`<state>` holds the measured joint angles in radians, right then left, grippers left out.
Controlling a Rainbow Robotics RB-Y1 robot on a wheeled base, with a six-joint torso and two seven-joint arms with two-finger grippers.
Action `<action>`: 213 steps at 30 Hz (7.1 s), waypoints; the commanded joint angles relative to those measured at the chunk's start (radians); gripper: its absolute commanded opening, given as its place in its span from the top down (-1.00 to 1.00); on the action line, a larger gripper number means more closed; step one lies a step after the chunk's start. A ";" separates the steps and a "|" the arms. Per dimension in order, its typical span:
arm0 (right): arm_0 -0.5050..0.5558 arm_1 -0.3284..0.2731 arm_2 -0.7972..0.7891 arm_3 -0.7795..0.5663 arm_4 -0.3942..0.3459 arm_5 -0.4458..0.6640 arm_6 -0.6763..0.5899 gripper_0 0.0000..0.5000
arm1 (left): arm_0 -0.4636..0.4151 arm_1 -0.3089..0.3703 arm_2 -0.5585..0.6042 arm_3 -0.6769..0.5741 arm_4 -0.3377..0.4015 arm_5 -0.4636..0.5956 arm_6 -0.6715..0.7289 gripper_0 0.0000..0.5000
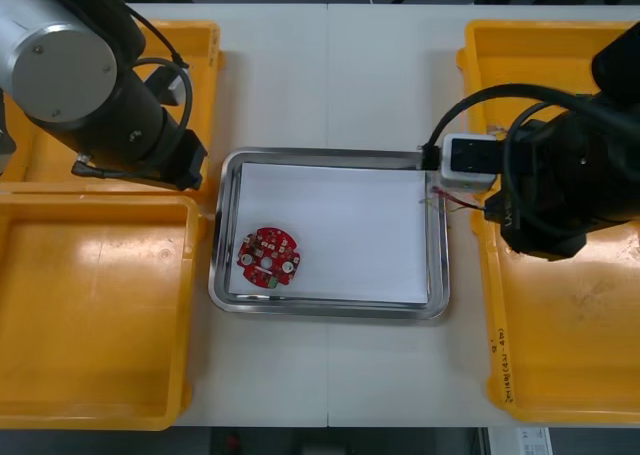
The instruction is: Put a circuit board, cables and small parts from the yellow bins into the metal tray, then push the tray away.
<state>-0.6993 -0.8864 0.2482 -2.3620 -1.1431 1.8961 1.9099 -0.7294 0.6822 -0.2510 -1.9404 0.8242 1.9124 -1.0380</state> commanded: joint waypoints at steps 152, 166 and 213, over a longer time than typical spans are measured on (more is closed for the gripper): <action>-0.275 0.302 -0.560 0.948 0.766 -0.037 0.279 -0.73 | -0.205 0.085 0.076 0.525 -0.039 -0.266 -0.476 1.00; -0.310 0.302 -0.570 1.198 0.741 -0.295 0.637 -0.73 | -0.205 -0.021 0.075 0.334 -0.057 -0.116 -0.269 1.00; -0.246 0.356 -0.452 1.560 0.554 -0.690 0.738 -0.73 | -0.203 -0.165 -0.396 0.426 -0.056 -0.368 0.053 1.00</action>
<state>-0.9540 -0.5353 -0.2142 -0.7861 -0.5743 1.2201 2.6269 -0.8838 0.5361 -0.6167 -1.5191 0.7568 1.5810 -0.9858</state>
